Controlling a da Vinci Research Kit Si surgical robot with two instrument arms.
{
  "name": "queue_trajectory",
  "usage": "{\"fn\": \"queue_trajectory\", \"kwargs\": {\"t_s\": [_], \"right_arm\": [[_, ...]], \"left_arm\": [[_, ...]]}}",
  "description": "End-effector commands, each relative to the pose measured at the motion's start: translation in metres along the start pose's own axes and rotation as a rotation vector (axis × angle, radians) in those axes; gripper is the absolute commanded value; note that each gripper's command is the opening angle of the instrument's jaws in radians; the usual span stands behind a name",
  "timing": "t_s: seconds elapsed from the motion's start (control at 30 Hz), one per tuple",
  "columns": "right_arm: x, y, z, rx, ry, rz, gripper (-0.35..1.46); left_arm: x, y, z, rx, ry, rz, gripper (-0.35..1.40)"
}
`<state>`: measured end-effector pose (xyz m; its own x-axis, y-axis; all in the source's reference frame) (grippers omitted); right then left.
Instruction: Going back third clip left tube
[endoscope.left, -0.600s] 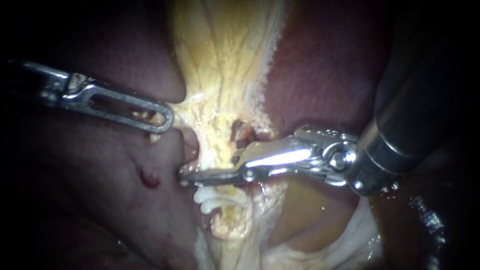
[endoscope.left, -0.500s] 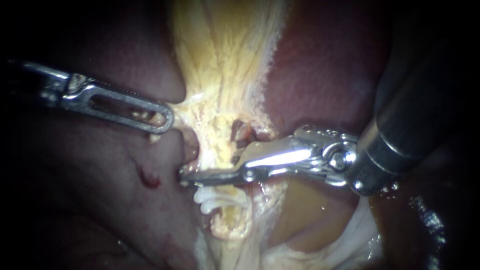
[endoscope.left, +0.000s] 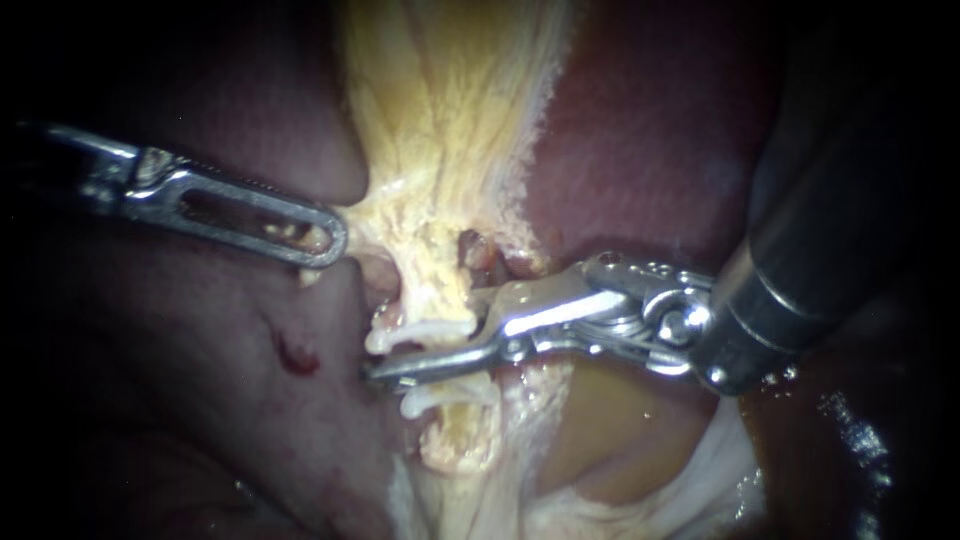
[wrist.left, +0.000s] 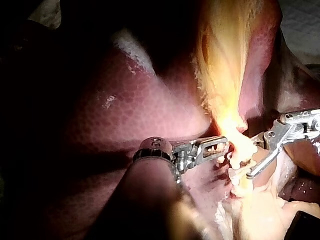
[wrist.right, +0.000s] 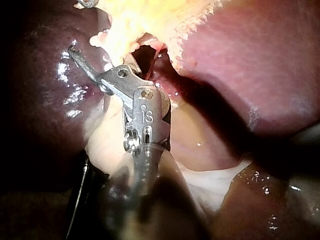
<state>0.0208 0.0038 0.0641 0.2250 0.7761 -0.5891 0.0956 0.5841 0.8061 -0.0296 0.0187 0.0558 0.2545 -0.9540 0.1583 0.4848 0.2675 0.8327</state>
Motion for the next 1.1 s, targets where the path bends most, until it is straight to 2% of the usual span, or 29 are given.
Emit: {"fn": "queue_trajectory", "kwargs": {"t_s": [0.03, 0.23, 0.53, 0.7, 1.1], "right_arm": [[-0.0001, 0.0002, -0.0001, -0.003, 0.002, -0.027, 0.48], [-0.0007, 0.0012, -0.0013, -0.067, 0.006, -0.133, 0.49], [-0.0021, 0.0016, -0.0053, -0.108, 0.001, -0.197, 0.49], [-0.0025, 0.0009, -0.0082, -0.102, -0.005, -0.23, 0.5], [-0.0018, -0.001, -0.0146, -0.105, -0.038, -0.32, 0.5]], "left_arm": [[0.0, 0.0, 0.0, 0.0, 0.0, 0.0, -0.35], [0.0001, 0.0, 0.0001, -0.001, 0.0, 0.0, -0.35], [0.0001, -0.0001, 0.0, -0.001, 0.0, 0.0, -0.35], [0.0001, -0.0001, 0.0, -0.001, 0.0, 0.0, -0.35], [0.0001, -0.0001, 0.0, -0.001, 0.0, 0.0, -0.35]]}}
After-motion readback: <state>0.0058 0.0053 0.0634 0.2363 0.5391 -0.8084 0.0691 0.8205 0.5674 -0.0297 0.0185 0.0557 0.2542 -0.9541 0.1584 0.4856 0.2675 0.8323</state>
